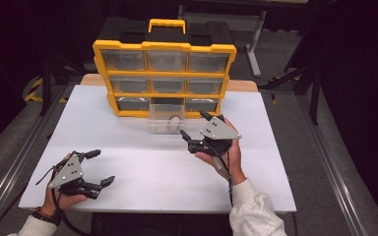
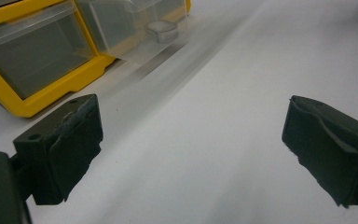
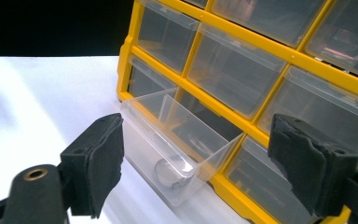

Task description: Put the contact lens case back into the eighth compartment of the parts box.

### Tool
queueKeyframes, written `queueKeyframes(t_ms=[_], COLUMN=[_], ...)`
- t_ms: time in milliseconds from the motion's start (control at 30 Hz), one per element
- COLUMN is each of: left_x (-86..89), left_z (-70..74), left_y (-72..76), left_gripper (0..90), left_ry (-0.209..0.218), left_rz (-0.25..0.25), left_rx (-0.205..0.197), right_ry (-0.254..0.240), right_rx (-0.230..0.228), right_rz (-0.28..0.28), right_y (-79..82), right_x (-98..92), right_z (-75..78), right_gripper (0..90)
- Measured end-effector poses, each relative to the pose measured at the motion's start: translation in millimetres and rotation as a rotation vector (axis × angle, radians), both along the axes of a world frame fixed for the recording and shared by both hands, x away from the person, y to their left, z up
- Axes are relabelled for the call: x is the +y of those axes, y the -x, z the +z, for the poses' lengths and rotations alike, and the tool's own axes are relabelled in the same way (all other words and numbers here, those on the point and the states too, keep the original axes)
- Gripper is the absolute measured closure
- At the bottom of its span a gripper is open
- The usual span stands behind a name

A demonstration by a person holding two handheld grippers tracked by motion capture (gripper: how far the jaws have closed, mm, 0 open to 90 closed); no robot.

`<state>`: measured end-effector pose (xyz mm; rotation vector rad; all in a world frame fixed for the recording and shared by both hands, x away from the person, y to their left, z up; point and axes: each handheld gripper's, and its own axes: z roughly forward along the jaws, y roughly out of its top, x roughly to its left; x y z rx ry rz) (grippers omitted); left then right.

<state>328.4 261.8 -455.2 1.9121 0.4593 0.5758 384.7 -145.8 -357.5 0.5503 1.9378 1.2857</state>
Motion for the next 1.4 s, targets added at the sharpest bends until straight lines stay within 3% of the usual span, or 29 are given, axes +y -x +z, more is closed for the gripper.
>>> queueKeyframes(t_ms=[833,1400], left_x=[-0.7,-0.6], left_z=[0.6,-0.1], left_y=[1.6,-1.7], left_gripper=[6.0,6.0], left_ry=[-0.002,-0.006], left_rz=[0.000,0.011], left_rx=[-0.002,0.000], right_ry=[0.048,0.079], right_rx=[-0.004,0.012], right_rz=[0.012,0.015], right_y=[24.0,44.7], right_x=[-27.2,-59.3], right_z=[-13.9,-45.8], right_gripper=[16.3,15.0])
